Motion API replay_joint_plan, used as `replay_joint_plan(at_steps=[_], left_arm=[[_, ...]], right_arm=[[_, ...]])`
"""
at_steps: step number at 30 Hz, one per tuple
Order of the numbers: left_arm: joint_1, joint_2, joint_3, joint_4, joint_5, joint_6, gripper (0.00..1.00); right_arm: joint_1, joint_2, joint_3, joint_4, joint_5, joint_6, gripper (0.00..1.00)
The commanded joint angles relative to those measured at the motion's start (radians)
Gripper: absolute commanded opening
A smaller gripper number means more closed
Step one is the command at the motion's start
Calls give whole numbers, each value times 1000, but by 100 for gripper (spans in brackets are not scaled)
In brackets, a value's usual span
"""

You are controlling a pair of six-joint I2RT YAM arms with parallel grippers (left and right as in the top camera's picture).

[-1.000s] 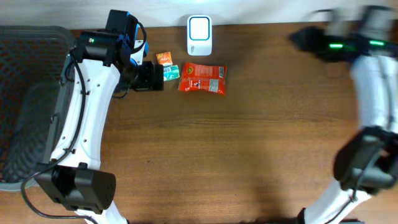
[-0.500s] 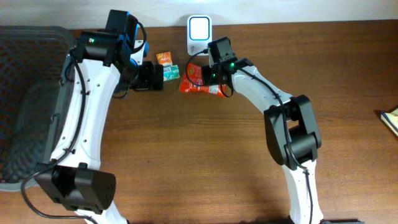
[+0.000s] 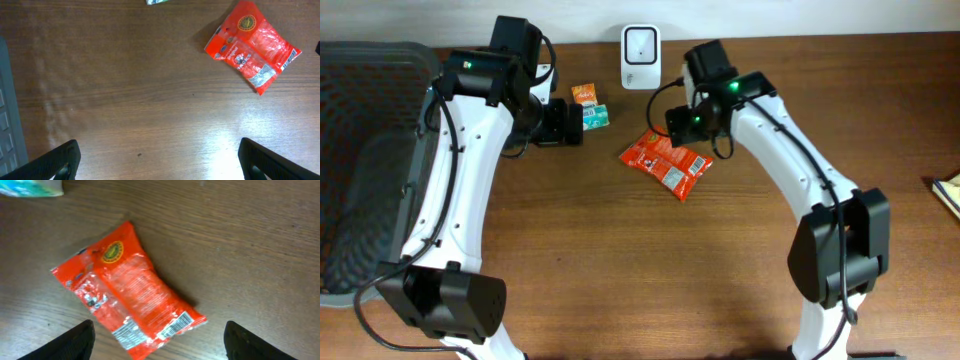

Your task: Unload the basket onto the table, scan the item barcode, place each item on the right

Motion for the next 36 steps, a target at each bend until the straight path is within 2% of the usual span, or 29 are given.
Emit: replay_joint_plan(at_steps=[1,4,6,9,11,12,14,15,17,19,20,23,26,29,32,36], left_arm=[[-2,-3,-2,3,-3,-6,99],[-2,-3,-2,2,-3,-5,99],[-2,-3,-2,2,-3,-5,99],[-2,-3,-2,3,-3,-5,99],[-2,-3,-2,3,-3,-5,99],[-2,-3,-2,2,-3,-5,99],[-2,-3,-2,2,-3,-5,99],[-2,-3,-2,2,-3,-6,99],[-2,-3,-2,3,-3,-5,99],[-2,-3,-2,2,-3,-5,99],[-2,-3,-2,3,-3,-5,99],[-2,-3,-2,2,-3,-6,99],[-2,-3,-2,2,-3,-5,99],[-2,-3,-2,2,-3,-6,99],[-2,-3,-2,2,-3,-6,99],[-2,-3,-2,2,-3,-5,99]], right_arm=[[-18,84,-14,13,-232,-203,82],[-19,174,-14,89,-231,-204,82],[-19,228,-14,99,-225,-272,81],[-21,244,-15,85,-204,-275,72],[-21,243,-14,80,-204,-275,36],[-21,243,-14,66,-185,-274,24],[-21,223,-10,42,-181,-274,19],[-21,197,0,27,-162,-267,12],[-20,155,40,-13,-2,-213,4],[-11,92,80,-65,347,-137,4],[-7,74,83,-79,429,-131,4],[5,57,83,-129,532,-130,4],[43,59,80,-161,810,66,4],[65,98,24,-135,960,211,4],[85,149,-63,-126,983,318,4],[255,162,-80,-115,929,409,4]])
